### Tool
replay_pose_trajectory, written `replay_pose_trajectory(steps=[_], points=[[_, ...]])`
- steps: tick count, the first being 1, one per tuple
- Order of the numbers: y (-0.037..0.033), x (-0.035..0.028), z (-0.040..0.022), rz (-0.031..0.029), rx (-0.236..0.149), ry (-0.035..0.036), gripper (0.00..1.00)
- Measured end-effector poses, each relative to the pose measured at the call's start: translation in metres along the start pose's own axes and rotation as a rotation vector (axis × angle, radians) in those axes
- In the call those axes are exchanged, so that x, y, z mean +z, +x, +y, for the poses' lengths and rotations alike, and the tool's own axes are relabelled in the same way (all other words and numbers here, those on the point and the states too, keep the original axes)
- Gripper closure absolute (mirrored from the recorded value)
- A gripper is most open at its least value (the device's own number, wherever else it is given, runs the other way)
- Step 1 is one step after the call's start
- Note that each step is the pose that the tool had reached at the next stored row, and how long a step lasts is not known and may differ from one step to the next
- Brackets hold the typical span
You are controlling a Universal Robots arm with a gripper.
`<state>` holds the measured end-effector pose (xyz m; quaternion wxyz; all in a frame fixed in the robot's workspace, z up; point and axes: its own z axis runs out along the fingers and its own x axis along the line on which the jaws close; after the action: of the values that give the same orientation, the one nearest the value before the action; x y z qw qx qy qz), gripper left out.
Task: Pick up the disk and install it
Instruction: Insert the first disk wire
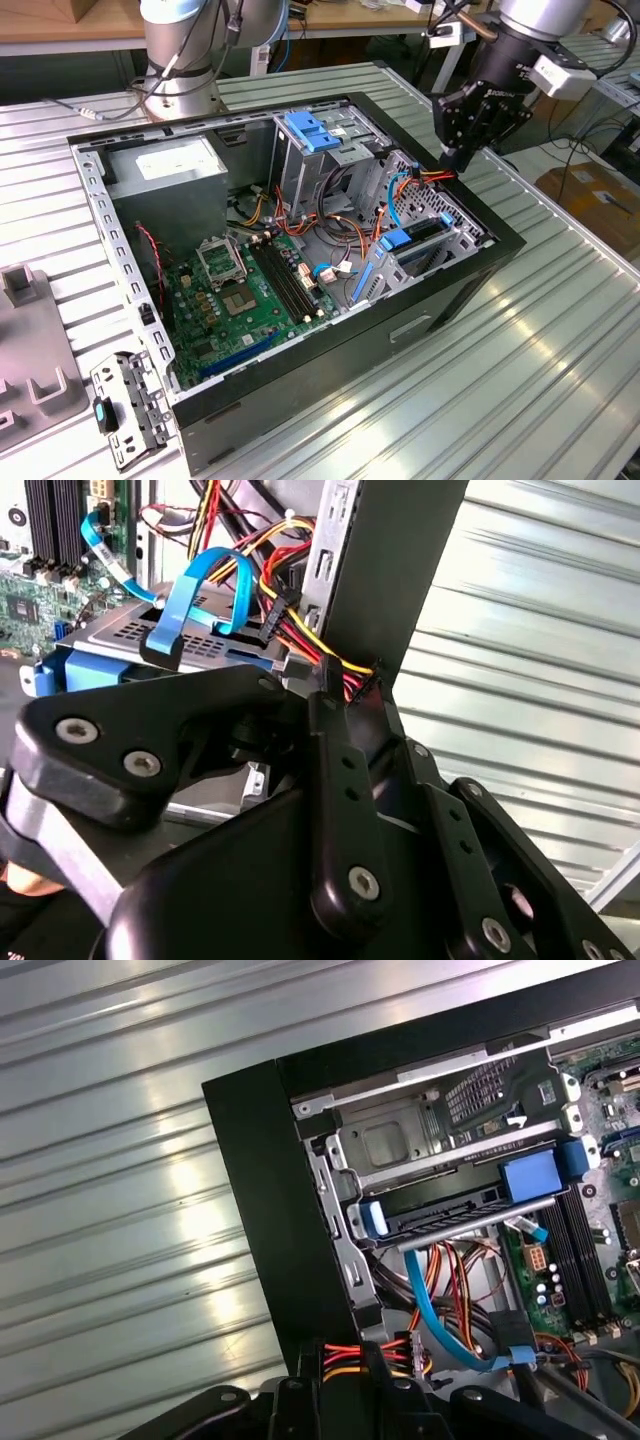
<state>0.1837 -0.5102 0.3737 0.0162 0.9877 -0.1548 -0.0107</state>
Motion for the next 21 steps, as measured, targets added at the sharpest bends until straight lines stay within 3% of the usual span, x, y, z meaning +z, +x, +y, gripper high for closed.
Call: replay_pose_trajectory(steps=[4, 9, 14, 16, 19, 21], points=[[0.0029, 0.0004, -0.0011, 0.0005, 0.009, -0.0024, 0.70], [0.0035, 0.0073, -0.0014, 0.0002, 0.019, -0.0024, 0.70], [0.0050, 0.0078, -0.0020, -0.0007, 0.044, -0.0020, 0.71], [0.0051, 0.0069, -0.0019, -0.0007, 0.045, -0.0021, 0.84], [0.0050, 0.0001, -0.0017, -0.0007, 0.045, -0.0021, 0.84], [0.0039, -0.0008, -0.0014, -0.0007, 0.045, -0.0021, 0.84]])
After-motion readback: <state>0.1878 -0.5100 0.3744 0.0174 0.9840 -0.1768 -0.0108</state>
